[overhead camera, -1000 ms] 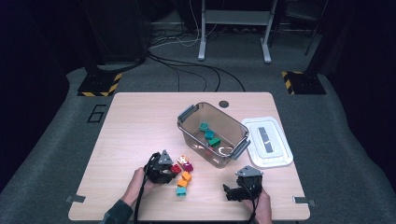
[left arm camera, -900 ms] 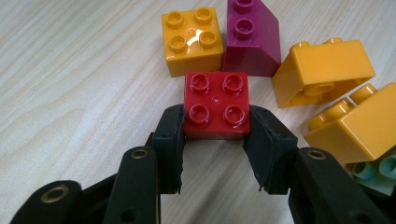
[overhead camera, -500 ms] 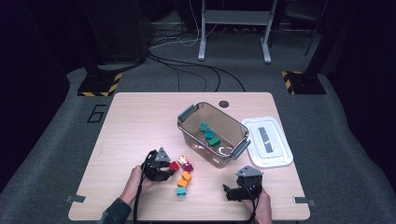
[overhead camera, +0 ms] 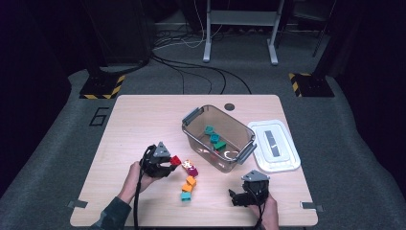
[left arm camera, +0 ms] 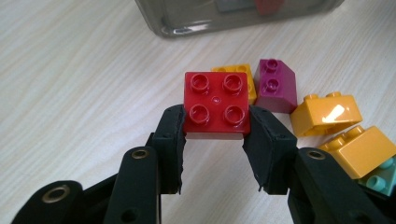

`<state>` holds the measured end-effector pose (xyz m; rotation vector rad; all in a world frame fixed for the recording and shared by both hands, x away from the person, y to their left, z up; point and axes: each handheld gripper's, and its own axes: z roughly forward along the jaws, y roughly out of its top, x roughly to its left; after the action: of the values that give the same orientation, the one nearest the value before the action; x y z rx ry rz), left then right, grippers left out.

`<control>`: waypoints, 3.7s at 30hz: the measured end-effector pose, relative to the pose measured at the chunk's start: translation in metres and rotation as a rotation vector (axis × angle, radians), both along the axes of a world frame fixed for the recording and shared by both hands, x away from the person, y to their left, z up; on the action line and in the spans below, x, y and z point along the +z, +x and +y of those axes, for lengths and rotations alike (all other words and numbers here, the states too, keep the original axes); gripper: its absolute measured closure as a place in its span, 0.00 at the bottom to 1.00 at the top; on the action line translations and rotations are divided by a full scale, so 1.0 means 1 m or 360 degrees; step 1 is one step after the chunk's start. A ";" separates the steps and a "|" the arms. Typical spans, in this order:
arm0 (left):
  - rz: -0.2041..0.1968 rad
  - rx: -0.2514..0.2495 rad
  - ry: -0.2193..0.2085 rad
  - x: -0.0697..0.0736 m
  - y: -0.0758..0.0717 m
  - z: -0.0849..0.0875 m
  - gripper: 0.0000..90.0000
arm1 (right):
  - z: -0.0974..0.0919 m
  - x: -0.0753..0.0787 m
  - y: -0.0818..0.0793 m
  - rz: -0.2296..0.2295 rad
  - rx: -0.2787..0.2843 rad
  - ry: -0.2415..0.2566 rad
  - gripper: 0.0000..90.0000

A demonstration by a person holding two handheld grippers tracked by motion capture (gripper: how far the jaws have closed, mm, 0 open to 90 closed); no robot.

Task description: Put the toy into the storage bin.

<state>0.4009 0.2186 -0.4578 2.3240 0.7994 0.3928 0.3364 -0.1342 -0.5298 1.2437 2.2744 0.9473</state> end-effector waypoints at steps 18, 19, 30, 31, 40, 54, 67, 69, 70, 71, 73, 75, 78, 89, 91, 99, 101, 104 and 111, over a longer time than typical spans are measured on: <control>-0.0101 -0.0014 0.0009 0.045 0.014 0.000 0.65 | 0.000 0.000 0.000 0.0000 0.0000 0.0000 0.00; -0.0107 -0.0015 0.0011 0.047 0.015 0.000 0.65 | 0.000 0.000 0.000 0.0000 0.0000 0.0000 0.00; -0.0140 -0.0031 0.0012 0.069 0.024 -0.007 0.65 | 0.000 0.000 0.000 0.0000 0.0000 0.0000 0.00; -0.0145 -0.0031 0.0011 0.071 0.025 -0.007 0.65 | 0.000 0.000 0.000 0.0000 0.0000 0.0000 0.00; -0.0167 -0.0032 -0.0001 0.086 0.036 -0.010 0.65 | 0.000 0.000 0.000 0.0000 0.0000 0.0000 0.00; -0.0217 -0.0047 -0.0005 0.110 0.056 -0.025 0.65 | 0.000 0.000 0.000 0.0000 0.0000 0.0000 0.00; -0.0202 -0.0063 0.0002 0.117 0.082 -0.049 0.65 | 0.001 0.000 0.000 -0.0002 -0.0014 0.0006 0.00; -0.0199 -0.0072 0.0007 0.118 0.086 -0.053 0.65 | 0.001 0.000 0.000 -0.0002 -0.0014 0.0006 0.00; -0.0191 -0.0077 0.0013 0.118 0.088 -0.055 0.65 | 0.001 0.000 0.000 -0.0001 -0.0014 0.0006 0.00; -0.0185 -0.0078 0.0019 0.118 0.090 -0.057 0.65 | 0.001 0.000 0.000 -0.0002 -0.0014 0.0006 0.00; -0.0172 -0.0080 0.0007 0.117 0.094 -0.061 0.65 | 0.000 0.000 0.000 -0.0005 -0.0013 0.0005 0.00; -0.0170 -0.0091 0.0020 0.116 0.097 -0.065 0.65 | 0.001 0.000 0.000 -0.0004 -0.0013 0.0005 0.00; -0.0150 -0.0098 0.0038 0.113 0.104 -0.072 0.65 | 0.001 0.000 0.000 -0.0003 -0.0015 0.0006 0.00; -0.0112 -0.0106 0.0045 0.108 0.118 -0.089 0.65 | 0.001 0.000 0.000 -0.0002 -0.0016 0.0006 0.00; -0.0106 -0.0112 0.0053 0.105 0.119 -0.092 0.65 | 0.001 0.000 0.000 -0.0003 -0.0015 0.0006 0.00; -0.0052 -0.0061 0.0040 0.095 0.124 -0.096 0.46 | 0.001 0.000 0.000 -0.0002 -0.0016 0.0007 0.00; -0.0045 -0.0062 0.0027 0.096 0.123 -0.095 0.41 | 0.001 0.000 0.000 -0.0001 -0.0015 0.0007 0.00; -0.0067 -0.0065 0.0019 0.100 0.118 -0.090 0.37 | 0.001 0.000 0.000 -0.0001 -0.0016 0.0007 0.00; -0.0117 -0.0073 0.0001 0.107 0.101 -0.076 0.27 | 0.001 0.000 0.000 0.0000 -0.0016 0.0007 0.00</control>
<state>0.5023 0.1430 -0.3503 2.3103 0.7091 0.4553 0.3364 -0.1336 -0.5298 1.2556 2.2651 0.9493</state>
